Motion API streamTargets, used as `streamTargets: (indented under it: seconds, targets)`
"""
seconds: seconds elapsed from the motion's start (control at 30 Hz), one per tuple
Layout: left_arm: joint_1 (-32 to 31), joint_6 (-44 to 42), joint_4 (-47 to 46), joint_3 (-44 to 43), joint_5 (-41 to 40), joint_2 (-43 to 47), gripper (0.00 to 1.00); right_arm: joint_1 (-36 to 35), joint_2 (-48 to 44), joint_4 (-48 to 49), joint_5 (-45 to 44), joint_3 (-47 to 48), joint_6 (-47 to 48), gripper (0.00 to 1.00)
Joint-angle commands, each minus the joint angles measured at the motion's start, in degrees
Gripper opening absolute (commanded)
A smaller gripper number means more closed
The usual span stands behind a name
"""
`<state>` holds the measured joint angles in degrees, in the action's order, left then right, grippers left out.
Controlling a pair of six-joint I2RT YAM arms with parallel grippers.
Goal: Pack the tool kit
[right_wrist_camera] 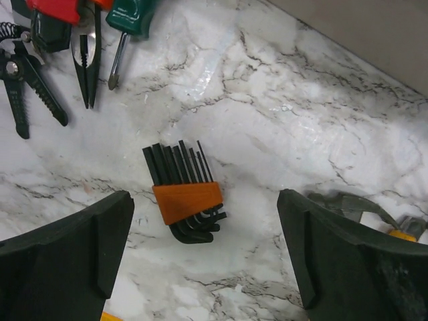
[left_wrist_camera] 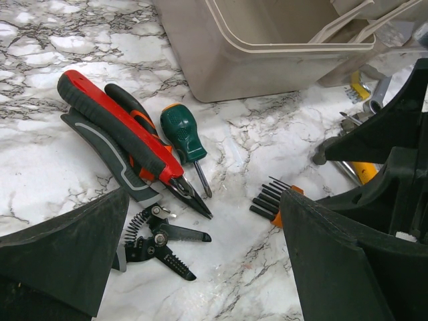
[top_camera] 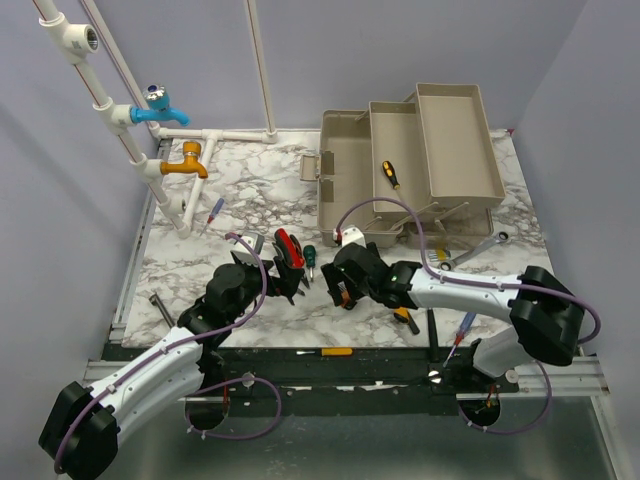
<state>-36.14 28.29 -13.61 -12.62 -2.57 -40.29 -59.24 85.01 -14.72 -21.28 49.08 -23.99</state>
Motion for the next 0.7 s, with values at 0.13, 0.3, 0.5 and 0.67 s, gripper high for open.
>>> streamTargets:
  seconds: [0.13,0.3,0.5,0.67]
  targets:
    - [-0.3,-0.4,0.2,-0.3,0.3,1.0,0.99,-0.3,6.9,-5.0,5.4,2.6,5.2,1.0]
    - [-0.3,-0.3,0.2,-0.3,0.5,1.1,0.98,-0.3,11.0,-6.4,6.3,5.4,8.5,0.95]
    - [-0.3,-0.3,0.5,0.0,0.4,1.8,0.98,-0.3,14.9,-8.1,8.7,7.2,13.6,0.92]
    - [-0.3,-0.4,0.6,0.0,0.2,1.9,0.98,-0.3,15.9,-7.9,13.9,7.1,14.6,0.8]
